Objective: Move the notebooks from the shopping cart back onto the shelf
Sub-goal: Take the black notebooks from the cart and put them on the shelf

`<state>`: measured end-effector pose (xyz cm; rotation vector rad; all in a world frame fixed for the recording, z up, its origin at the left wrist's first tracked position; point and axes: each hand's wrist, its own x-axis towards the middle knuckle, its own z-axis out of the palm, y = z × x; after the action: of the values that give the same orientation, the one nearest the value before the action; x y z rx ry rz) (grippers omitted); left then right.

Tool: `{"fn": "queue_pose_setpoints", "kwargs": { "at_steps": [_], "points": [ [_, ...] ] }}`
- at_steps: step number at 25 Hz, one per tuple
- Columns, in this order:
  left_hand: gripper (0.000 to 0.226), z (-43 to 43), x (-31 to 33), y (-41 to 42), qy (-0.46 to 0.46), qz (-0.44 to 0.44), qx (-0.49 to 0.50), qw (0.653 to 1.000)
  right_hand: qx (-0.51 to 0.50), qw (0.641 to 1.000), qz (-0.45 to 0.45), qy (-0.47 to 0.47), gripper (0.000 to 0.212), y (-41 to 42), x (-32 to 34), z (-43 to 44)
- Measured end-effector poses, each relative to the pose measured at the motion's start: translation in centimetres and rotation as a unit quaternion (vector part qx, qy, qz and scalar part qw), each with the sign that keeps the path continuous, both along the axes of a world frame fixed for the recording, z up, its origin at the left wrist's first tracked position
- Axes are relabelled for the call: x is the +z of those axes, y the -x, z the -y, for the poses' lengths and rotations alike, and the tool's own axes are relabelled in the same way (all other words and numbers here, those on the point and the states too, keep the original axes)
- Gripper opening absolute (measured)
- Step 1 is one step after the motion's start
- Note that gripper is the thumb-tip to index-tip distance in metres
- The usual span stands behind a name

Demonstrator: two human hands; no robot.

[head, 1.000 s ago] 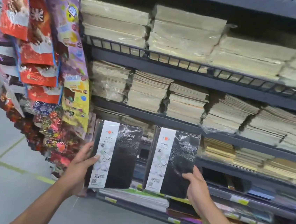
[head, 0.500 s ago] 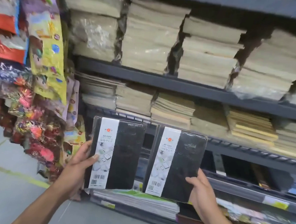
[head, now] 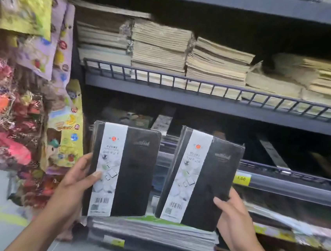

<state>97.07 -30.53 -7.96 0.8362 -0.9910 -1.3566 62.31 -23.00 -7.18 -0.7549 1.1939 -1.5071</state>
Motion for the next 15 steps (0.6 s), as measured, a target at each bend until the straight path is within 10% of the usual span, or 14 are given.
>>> {"fn": "queue_pose_setpoints", "kwargs": {
  "at_steps": [15],
  "points": [
    [0.07, -0.8, -1.2, -2.1, -0.014, -0.008, -0.011, 1.0, -0.011, 0.993, -0.119, -0.004, 0.019, -3.9, 9.4, 4.4]
  ]
}}
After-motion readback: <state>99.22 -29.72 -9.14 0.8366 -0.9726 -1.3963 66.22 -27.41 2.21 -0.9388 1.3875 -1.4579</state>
